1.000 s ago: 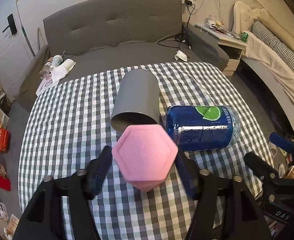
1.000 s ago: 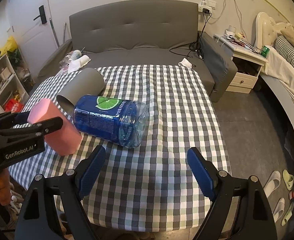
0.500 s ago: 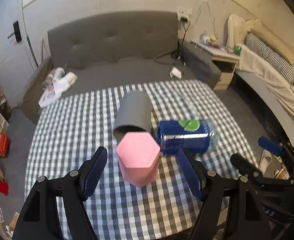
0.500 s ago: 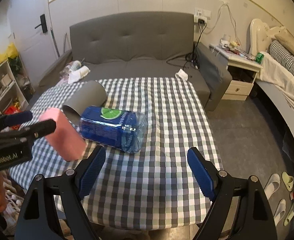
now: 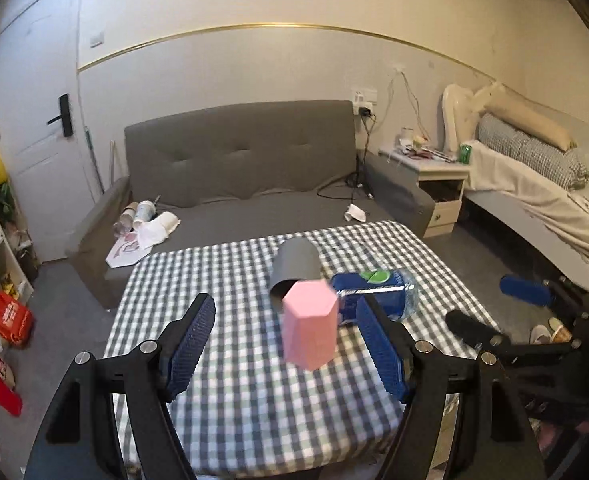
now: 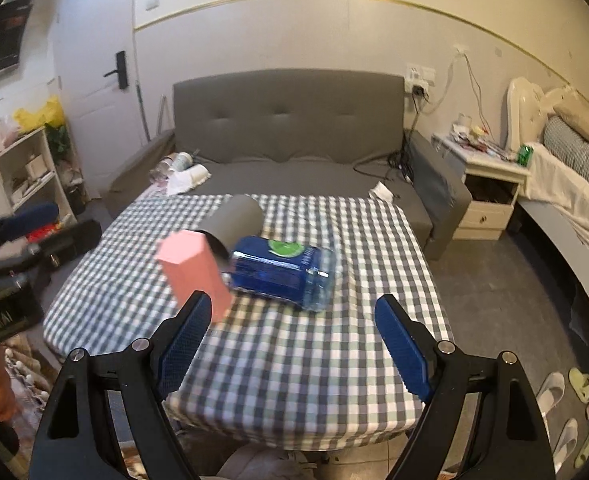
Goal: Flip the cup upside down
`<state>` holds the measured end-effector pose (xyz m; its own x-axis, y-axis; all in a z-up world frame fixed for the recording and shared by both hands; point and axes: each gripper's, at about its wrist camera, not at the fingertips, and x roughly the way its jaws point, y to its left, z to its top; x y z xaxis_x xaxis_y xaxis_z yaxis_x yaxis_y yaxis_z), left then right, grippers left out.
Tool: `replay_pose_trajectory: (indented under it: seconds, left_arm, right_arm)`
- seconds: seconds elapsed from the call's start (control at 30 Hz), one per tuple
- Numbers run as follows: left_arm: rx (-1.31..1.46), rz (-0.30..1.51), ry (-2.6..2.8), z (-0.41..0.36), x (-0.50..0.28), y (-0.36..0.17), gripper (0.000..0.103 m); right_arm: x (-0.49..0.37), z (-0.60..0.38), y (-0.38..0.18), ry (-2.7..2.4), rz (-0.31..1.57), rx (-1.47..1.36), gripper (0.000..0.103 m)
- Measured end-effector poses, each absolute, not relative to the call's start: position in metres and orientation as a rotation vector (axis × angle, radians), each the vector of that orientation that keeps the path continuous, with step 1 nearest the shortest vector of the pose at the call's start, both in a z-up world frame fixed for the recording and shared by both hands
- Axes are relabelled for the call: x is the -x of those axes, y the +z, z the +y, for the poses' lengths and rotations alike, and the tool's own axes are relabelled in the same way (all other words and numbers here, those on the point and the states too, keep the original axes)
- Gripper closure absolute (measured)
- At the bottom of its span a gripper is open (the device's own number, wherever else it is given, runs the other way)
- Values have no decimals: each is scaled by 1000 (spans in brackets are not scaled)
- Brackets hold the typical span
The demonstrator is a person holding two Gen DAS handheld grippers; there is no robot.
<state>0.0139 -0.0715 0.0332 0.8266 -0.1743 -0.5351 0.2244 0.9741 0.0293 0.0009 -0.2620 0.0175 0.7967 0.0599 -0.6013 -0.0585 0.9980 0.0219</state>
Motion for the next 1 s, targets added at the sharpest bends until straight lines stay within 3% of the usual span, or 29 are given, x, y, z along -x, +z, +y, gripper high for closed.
replay_pose_trajectory:
  seconds: [0.4,0.5,0.63,1.0]
  left_arm:
    - [-34,524,-148,-30,21,8,27]
    - [-31,521,-128,-27,20,1,10]
    - [-13,506,-122,-25,19,0,4]
    - [21,522,-76,-15,17,-4,0]
  right_arm:
    - [23,-231,17,131,596,-10,19]
    - [21,-228,10,115,606,0,19]
    - [17,-225,1,89,619,24,13]
    - [15,-234,-2,60,616,3,5]
